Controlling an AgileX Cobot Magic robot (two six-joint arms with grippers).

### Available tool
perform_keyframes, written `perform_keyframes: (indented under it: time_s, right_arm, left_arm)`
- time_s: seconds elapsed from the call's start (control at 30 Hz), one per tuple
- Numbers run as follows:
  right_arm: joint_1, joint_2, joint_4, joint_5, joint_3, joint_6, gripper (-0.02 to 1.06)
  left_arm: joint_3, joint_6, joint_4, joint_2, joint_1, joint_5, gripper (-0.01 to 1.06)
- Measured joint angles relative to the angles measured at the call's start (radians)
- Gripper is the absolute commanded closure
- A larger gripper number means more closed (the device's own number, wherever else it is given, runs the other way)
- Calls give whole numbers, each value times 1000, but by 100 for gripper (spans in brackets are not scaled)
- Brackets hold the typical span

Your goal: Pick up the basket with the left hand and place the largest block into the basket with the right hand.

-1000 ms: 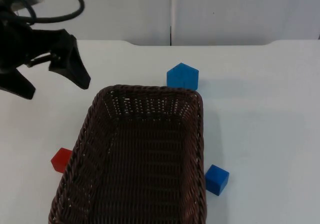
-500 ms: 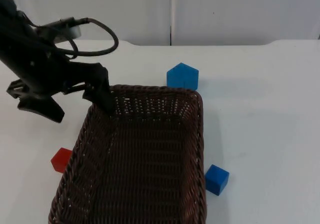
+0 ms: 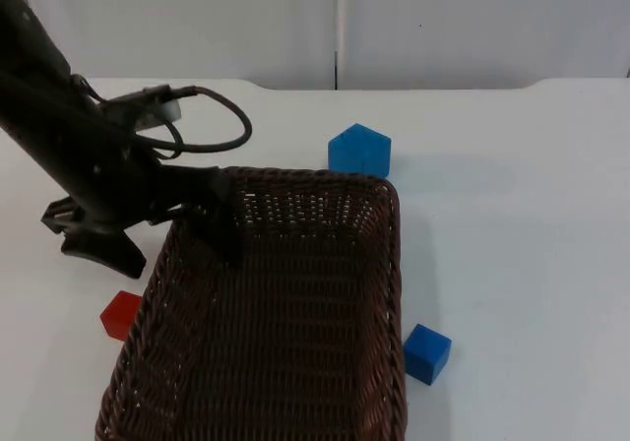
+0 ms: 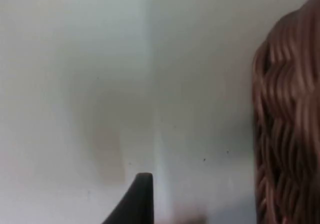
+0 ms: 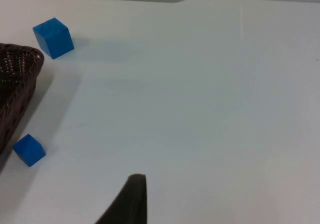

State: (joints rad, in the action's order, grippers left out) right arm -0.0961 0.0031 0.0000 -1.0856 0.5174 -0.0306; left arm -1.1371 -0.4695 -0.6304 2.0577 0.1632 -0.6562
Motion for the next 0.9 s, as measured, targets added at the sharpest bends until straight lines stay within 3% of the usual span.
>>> perform_keyframes:
  time_s: [0.9]
  right_arm:
    - [0,0,0,0,0,0,0]
  left_arm:
    - [0,-143,-169,32,0,-17,5]
